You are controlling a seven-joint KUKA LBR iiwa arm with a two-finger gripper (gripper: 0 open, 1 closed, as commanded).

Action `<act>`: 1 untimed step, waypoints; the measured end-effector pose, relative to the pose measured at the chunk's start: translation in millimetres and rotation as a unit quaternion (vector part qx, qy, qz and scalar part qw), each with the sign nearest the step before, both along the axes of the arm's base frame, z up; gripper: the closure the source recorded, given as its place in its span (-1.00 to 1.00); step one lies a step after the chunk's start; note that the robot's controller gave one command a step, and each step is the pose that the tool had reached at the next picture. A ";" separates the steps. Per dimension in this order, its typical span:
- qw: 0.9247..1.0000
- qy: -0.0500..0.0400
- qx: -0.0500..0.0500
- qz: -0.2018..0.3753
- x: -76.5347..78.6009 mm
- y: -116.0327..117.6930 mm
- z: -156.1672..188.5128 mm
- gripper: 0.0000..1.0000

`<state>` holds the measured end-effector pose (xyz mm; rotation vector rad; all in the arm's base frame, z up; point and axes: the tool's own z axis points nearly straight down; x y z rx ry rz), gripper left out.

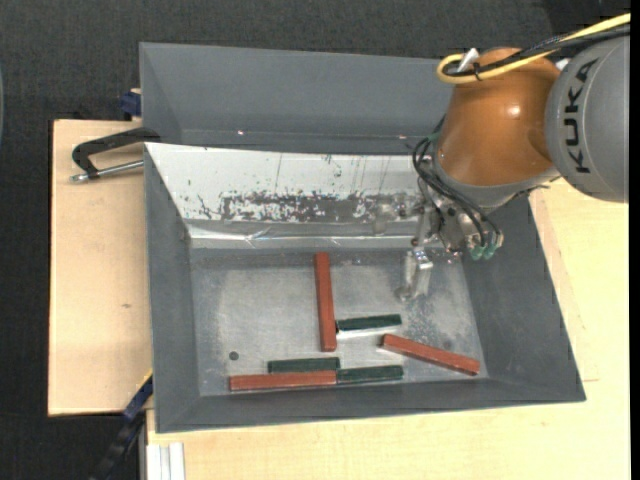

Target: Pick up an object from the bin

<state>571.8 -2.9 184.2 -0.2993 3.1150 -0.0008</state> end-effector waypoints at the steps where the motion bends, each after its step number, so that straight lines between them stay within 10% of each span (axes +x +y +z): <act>1: 1.000 0.012 0.002 0.029 -9.1 -14.9 1.1 -1.00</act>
Offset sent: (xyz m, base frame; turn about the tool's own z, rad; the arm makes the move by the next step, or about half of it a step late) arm -0.0549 0.0008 0.0330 0.0005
